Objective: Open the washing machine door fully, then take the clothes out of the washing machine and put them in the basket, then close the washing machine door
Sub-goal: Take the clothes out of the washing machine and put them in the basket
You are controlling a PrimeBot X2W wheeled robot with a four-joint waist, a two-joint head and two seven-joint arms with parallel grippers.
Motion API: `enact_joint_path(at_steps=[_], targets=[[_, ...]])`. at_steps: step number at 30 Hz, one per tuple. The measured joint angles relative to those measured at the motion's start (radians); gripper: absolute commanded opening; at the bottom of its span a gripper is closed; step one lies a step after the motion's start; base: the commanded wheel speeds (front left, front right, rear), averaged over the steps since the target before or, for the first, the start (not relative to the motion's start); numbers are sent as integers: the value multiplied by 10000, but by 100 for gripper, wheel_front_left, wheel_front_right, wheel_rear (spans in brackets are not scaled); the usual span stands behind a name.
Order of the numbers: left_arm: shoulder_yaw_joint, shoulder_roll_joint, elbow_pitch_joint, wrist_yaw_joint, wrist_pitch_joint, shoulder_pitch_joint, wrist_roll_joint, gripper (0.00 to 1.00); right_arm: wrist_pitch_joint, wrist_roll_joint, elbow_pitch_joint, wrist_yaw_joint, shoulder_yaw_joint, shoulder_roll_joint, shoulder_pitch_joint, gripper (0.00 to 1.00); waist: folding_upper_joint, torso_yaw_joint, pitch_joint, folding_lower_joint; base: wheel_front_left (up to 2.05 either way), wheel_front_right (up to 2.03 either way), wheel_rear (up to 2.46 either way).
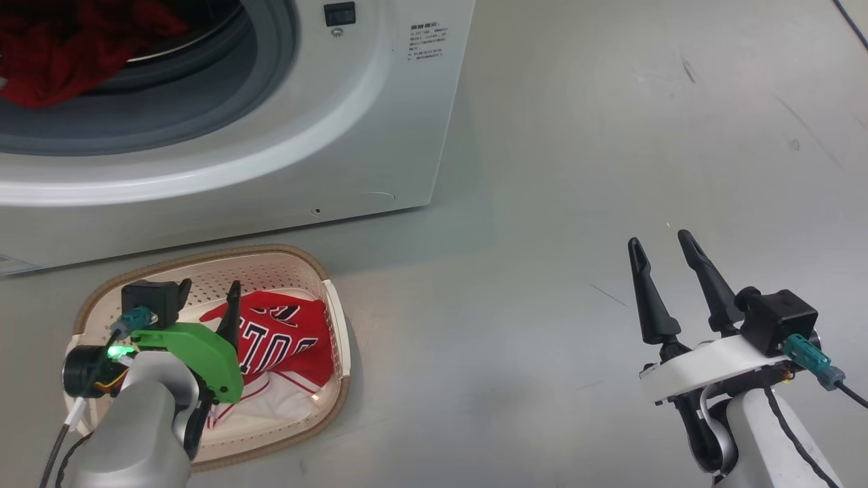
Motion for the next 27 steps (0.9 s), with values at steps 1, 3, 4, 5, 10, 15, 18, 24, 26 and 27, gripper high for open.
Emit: enact_joint_path(at_steps=[1,3,4,5,10,15,18,24,26,27], targets=[[-113,-13,-42,-13,-96,-26,73,100,0,0,58,-2,-19,-25,1,100,0,48,-70,0,0,0,0],[-272,-48,-128,-29,-278,-62,180,100,-2,0,117,-6,-82,-71,1,100,0,154,-219,0,0,0,0],[-322,-77,-173,-69,-343,-81,184,100,-2,0,132,-6,-107,-79,2,100,0,209,-297,0,0,0,0],[-370,-111,-215,-94,-401,-107,196,100,-2,0,150,-6,-121,-84,2,100,0,267,-380,0,0,0,0],[-443,-268,-512,-105,-591,-157,245,100,-10,0,282,-8,-222,-142,26,100,0,559,-832,0,0,0,0],[-518,-426,-846,-115,-681,-136,245,100,-12,0,420,-8,-316,-222,154,100,0,854,-1337,0,0,0,0],[-527,-474,-1074,-117,-748,-52,245,100,-12,0,460,-8,-360,-255,356,100,0,1029,-1662,0,0,0,0],[-491,-522,-1467,-119,-748,547,232,100,-12,0,466,-8,-360,-261,667,100,0,1363,-2319,0,0,0,0],[-426,-541,-1651,-119,-748,729,230,100,-12,0,464,-8,-359,-259,787,100,0,1465,-2526,0,0,0,0],[-387,-545,-1833,-119,-748,826,230,100,-12,0,462,-8,-359,-259,854,100,0,1517,-2628,0,0,0,0]])
